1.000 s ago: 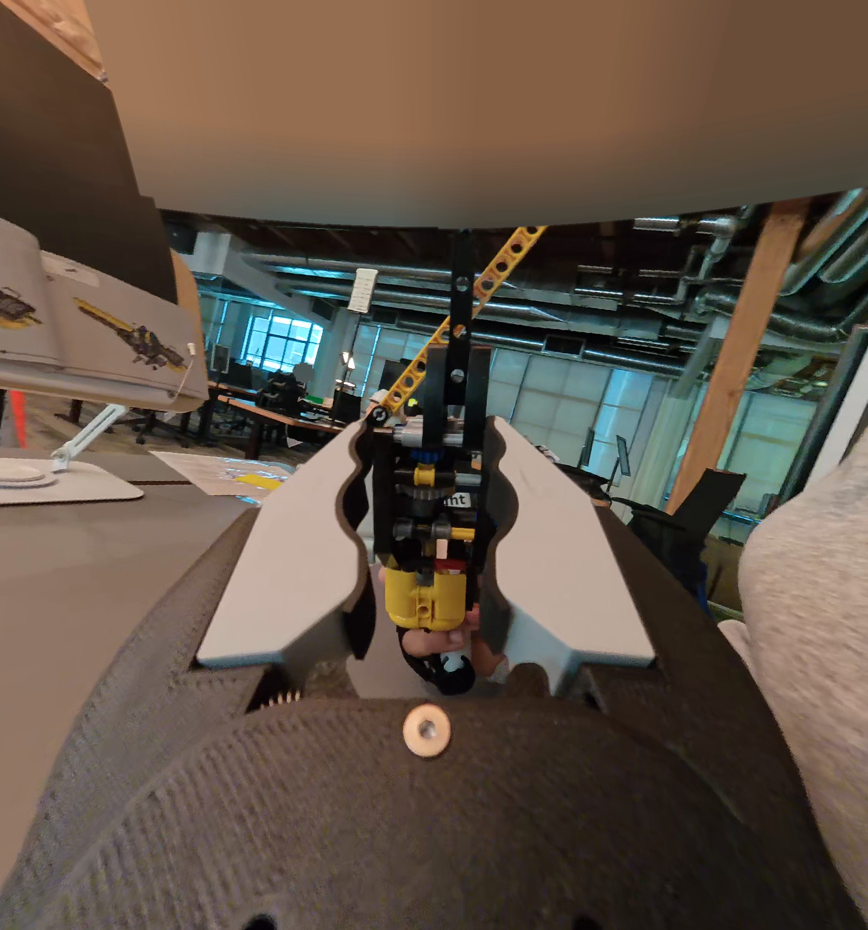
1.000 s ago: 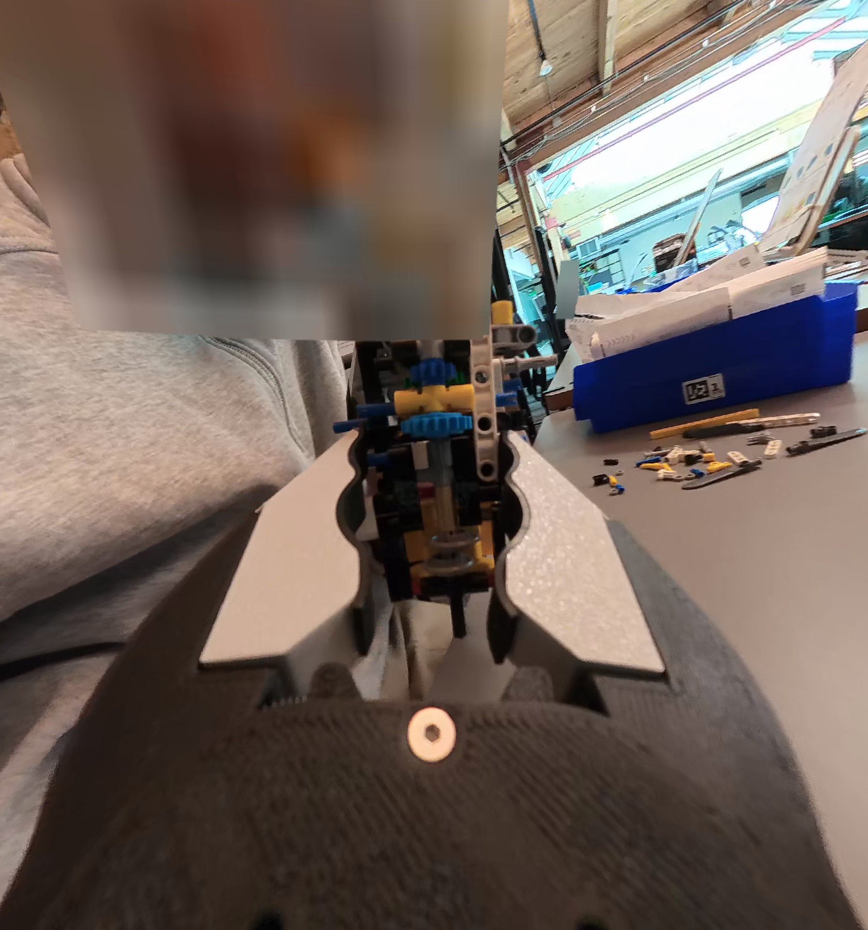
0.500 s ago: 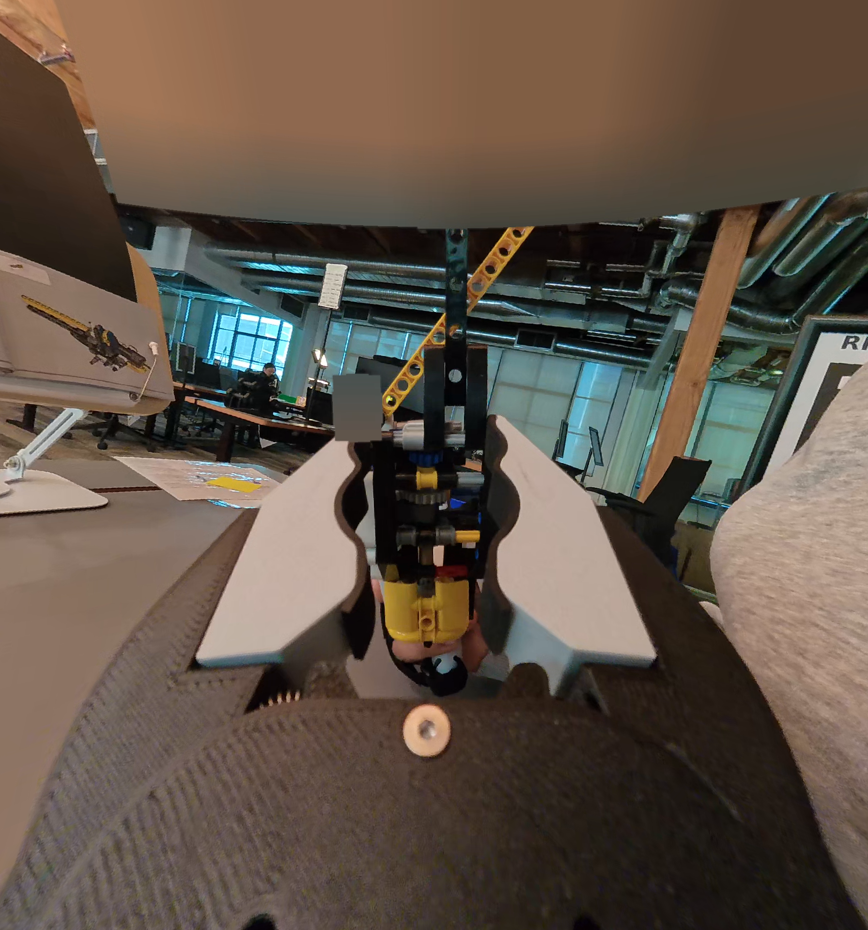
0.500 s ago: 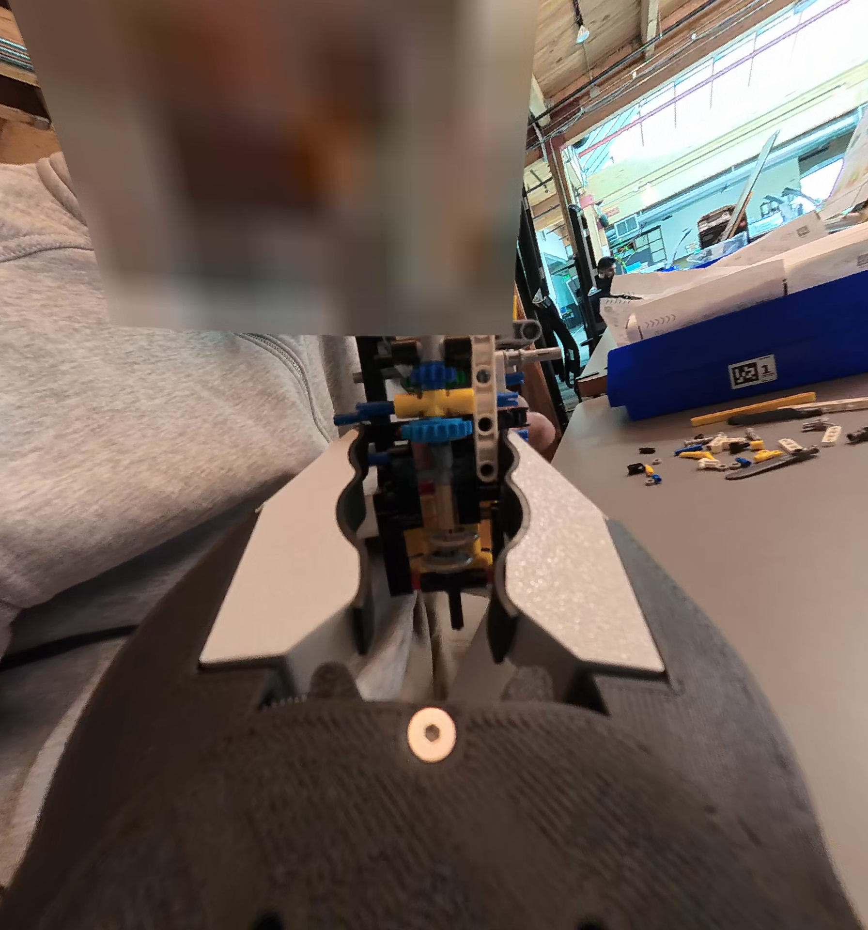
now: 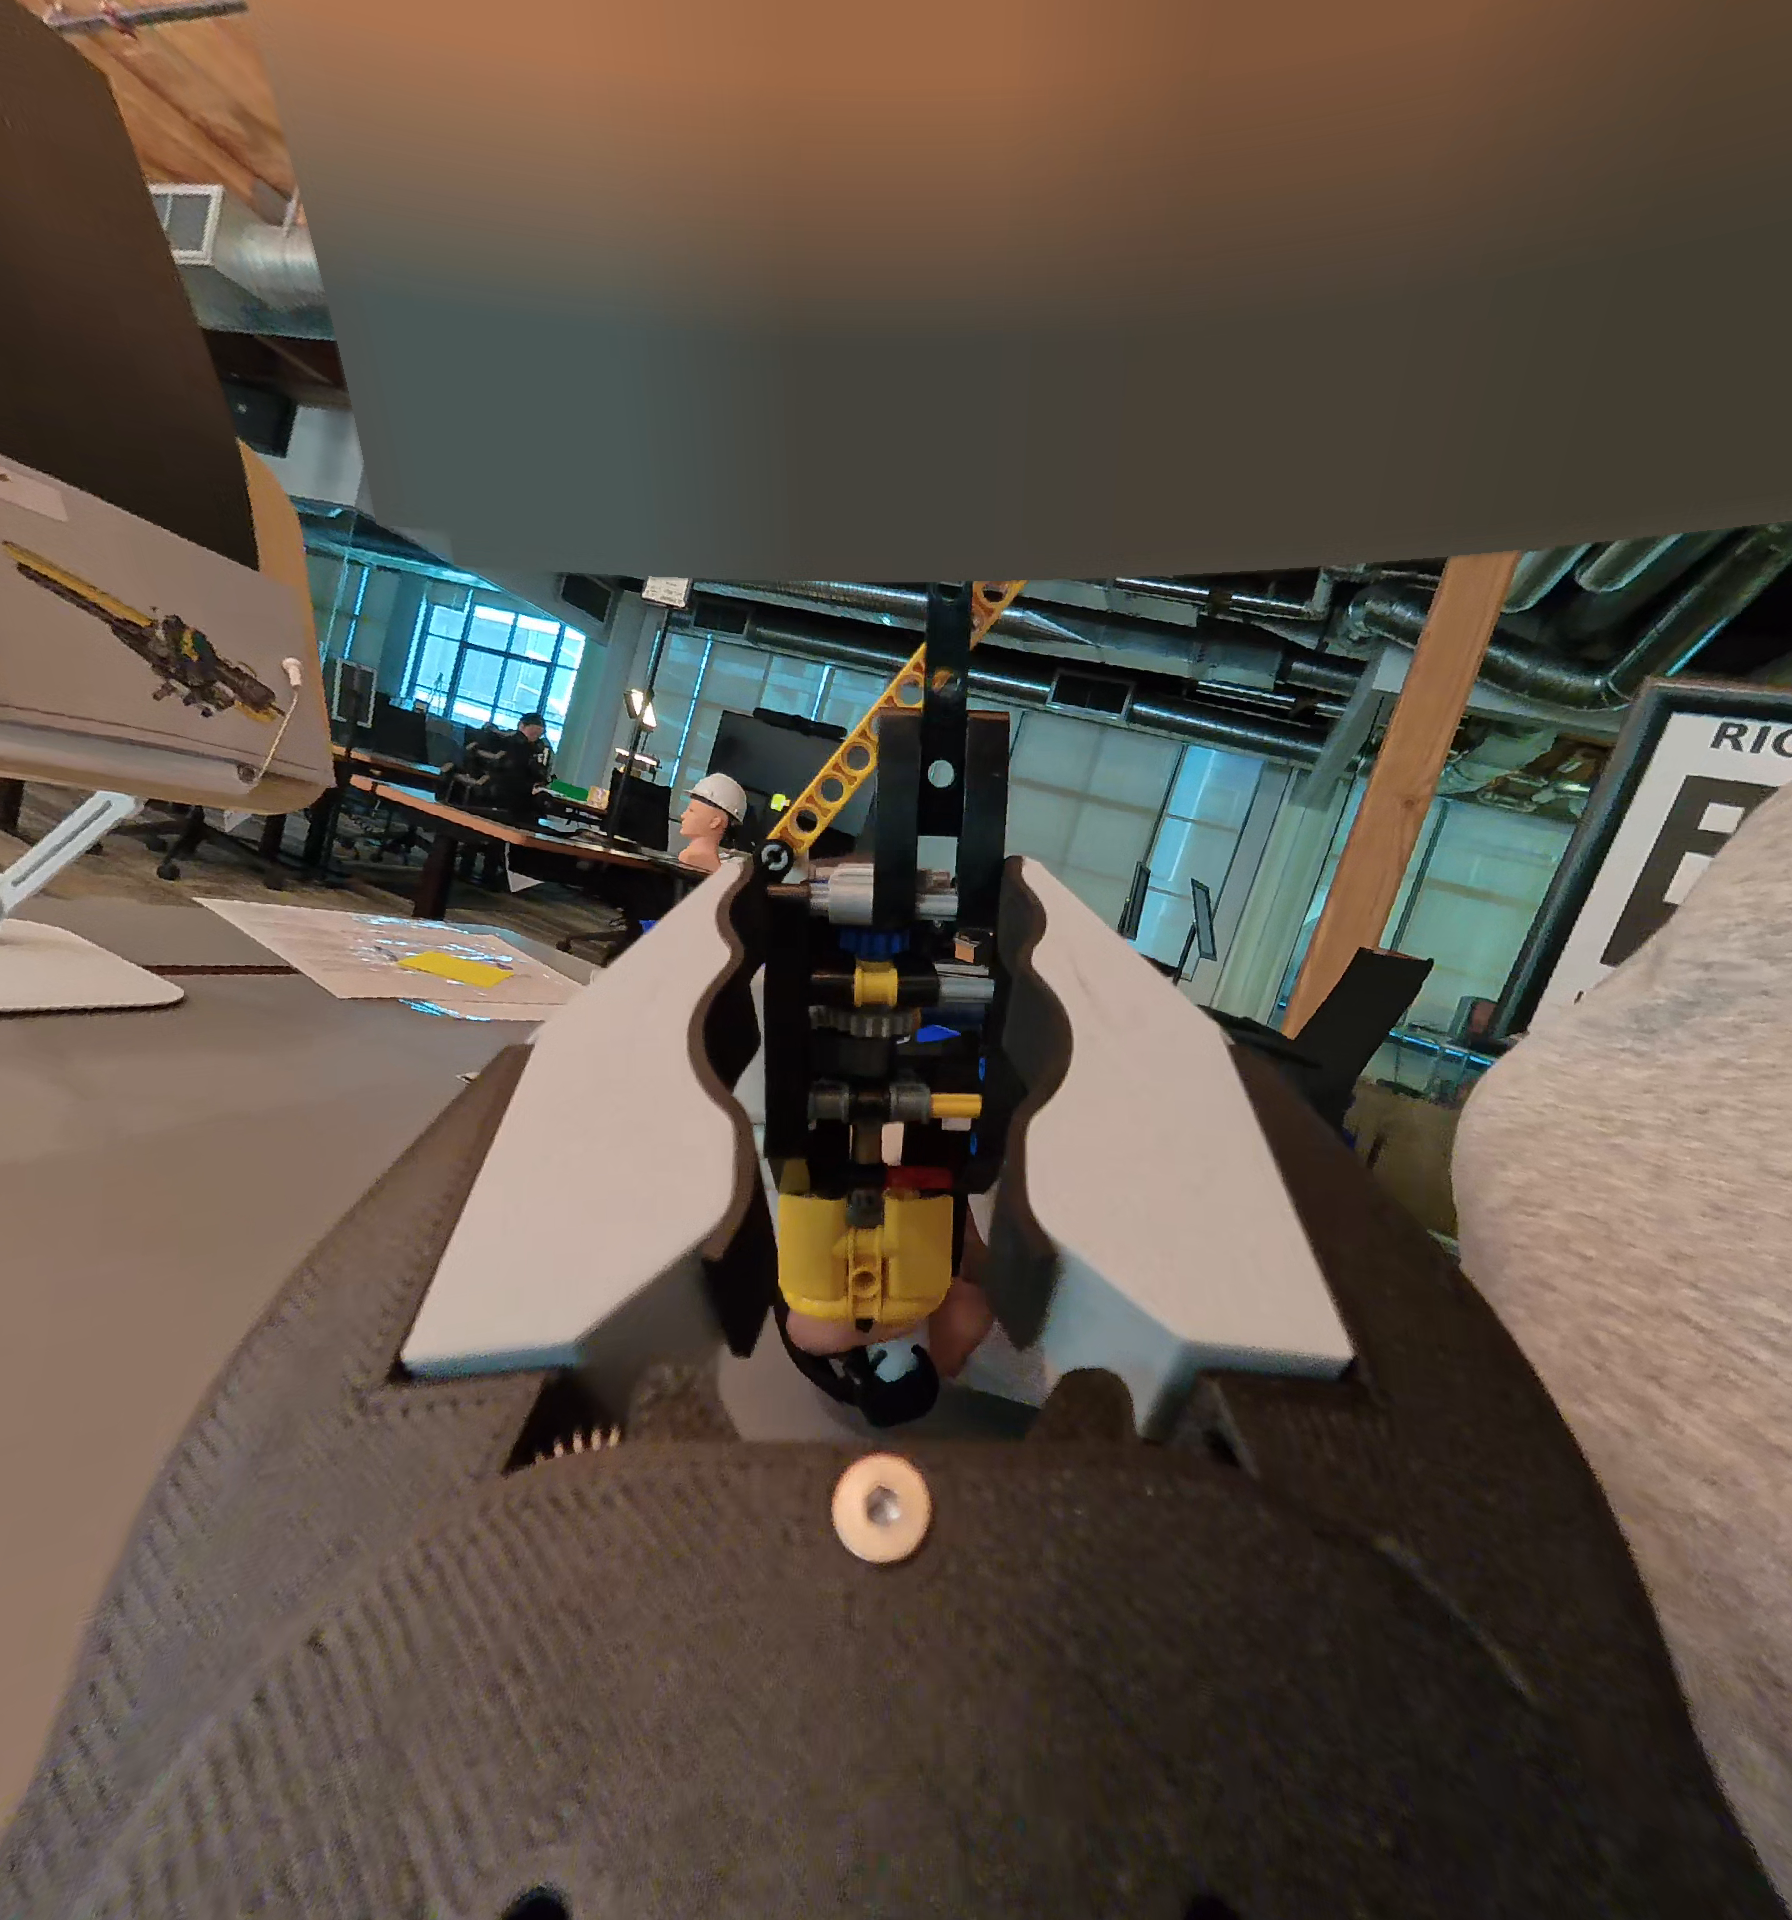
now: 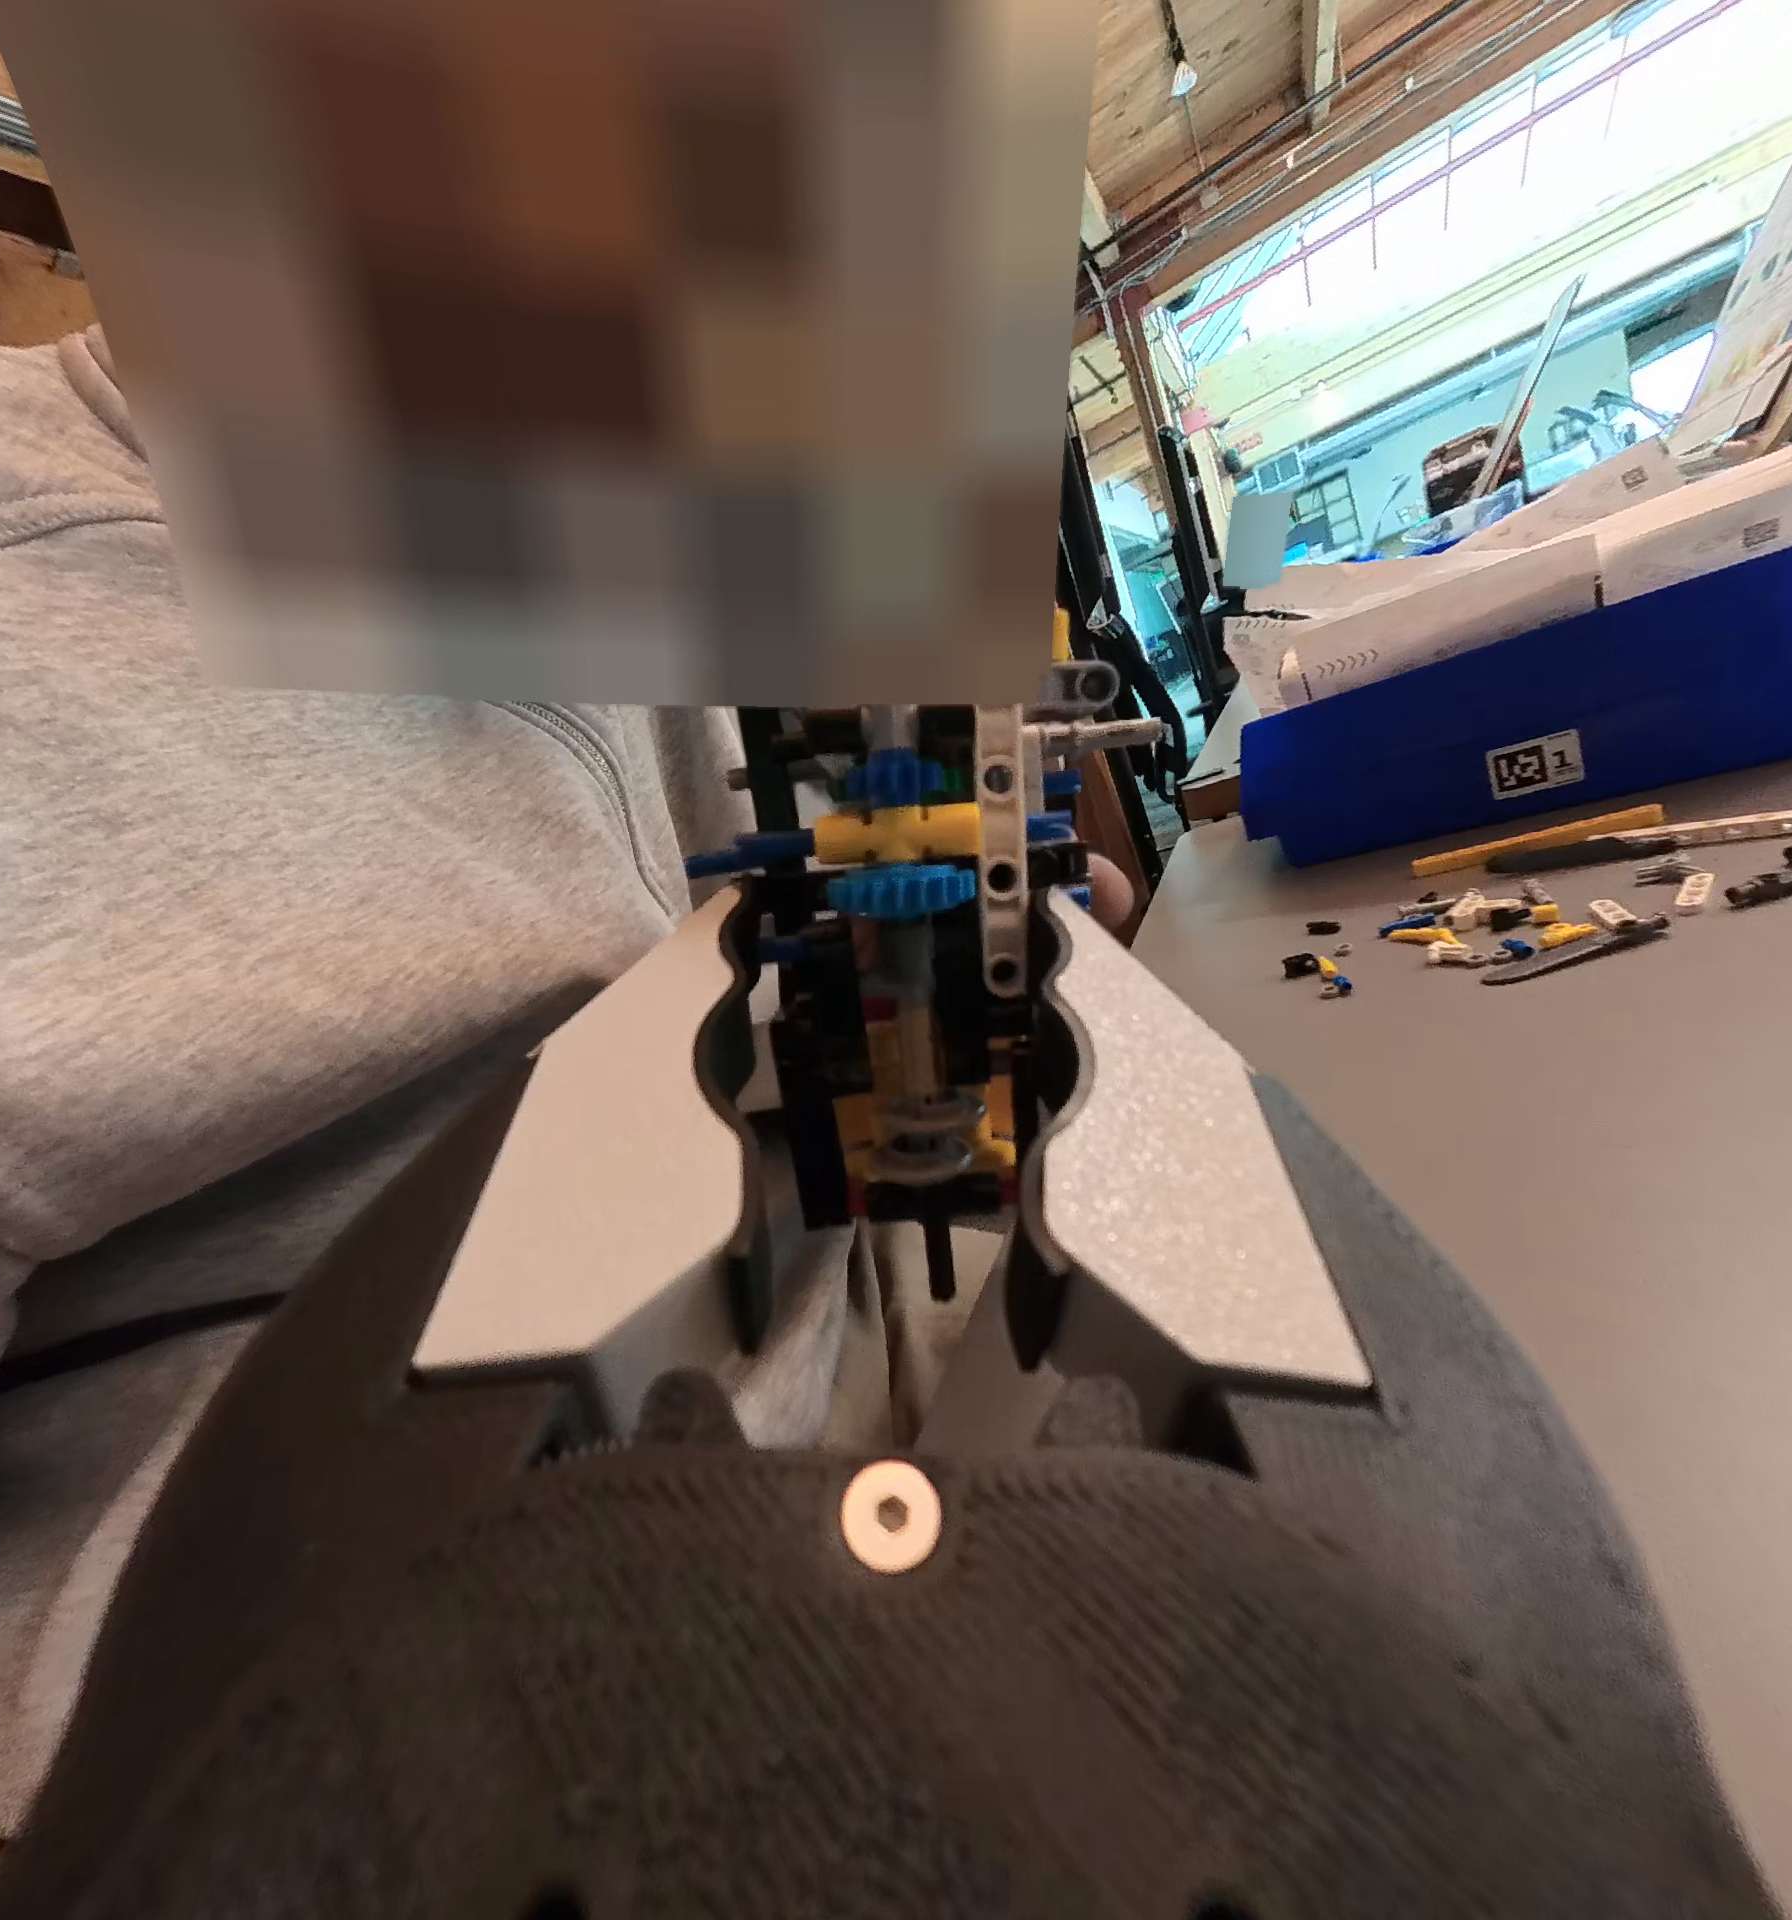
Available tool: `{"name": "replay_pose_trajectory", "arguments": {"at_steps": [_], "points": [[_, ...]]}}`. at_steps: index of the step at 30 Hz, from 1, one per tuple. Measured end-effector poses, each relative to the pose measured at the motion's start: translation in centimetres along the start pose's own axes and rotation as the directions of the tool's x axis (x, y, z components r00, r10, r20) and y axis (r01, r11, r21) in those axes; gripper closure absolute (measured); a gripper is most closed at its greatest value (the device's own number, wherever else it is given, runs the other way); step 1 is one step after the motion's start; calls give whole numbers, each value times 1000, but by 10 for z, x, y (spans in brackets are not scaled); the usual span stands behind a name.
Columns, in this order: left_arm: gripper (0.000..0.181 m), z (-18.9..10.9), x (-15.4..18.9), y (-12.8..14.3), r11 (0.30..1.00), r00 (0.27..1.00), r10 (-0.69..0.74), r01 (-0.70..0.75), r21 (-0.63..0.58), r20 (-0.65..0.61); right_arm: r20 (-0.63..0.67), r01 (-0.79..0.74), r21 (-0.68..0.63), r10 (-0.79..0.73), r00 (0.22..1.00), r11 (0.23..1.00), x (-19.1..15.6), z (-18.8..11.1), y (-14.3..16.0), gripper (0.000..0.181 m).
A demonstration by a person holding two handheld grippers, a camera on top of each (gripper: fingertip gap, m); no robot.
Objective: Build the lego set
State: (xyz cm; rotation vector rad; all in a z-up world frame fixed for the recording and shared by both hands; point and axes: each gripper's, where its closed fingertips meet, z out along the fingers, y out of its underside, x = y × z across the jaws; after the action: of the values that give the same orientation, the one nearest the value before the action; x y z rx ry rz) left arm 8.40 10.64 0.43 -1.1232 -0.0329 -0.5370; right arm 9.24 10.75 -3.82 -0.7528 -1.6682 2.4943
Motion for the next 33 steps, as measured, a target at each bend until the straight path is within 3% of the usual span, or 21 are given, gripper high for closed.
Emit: {"name": "replay_pose_trajectory", "arguments": {"at_steps": [6, 9, 12, 27, 33], "points": [[134, -2, 3, -1, 1000, 1000, 22, -22, 20, -17, 11, 0, 17, -1, 1000, 1000, -2, -1, -2, 132], [121, -2, 6, -2, 999, 999, 17, -16, 34, -35, 18, -9, 66, 8, 1000, 998, -2, -4, -10, 131], [119, -1, 1, 0, 999, 1000, 27, -27, 25, -4, 4, -2, 86, 2, 1000, 996, -1, -8, -14, 132], [136, -1, 8, 1, 994, 988, -106, 109, 26, -114, 20, -3, -25, 4, 1000, 1000, -11, 3, 0, 131], [141, -1, 12, 0, 983, 968, -178, 184, 19, -175, 30, 2, -6, -2, 1000, 1000, -16, -1, -5, 132]]}}
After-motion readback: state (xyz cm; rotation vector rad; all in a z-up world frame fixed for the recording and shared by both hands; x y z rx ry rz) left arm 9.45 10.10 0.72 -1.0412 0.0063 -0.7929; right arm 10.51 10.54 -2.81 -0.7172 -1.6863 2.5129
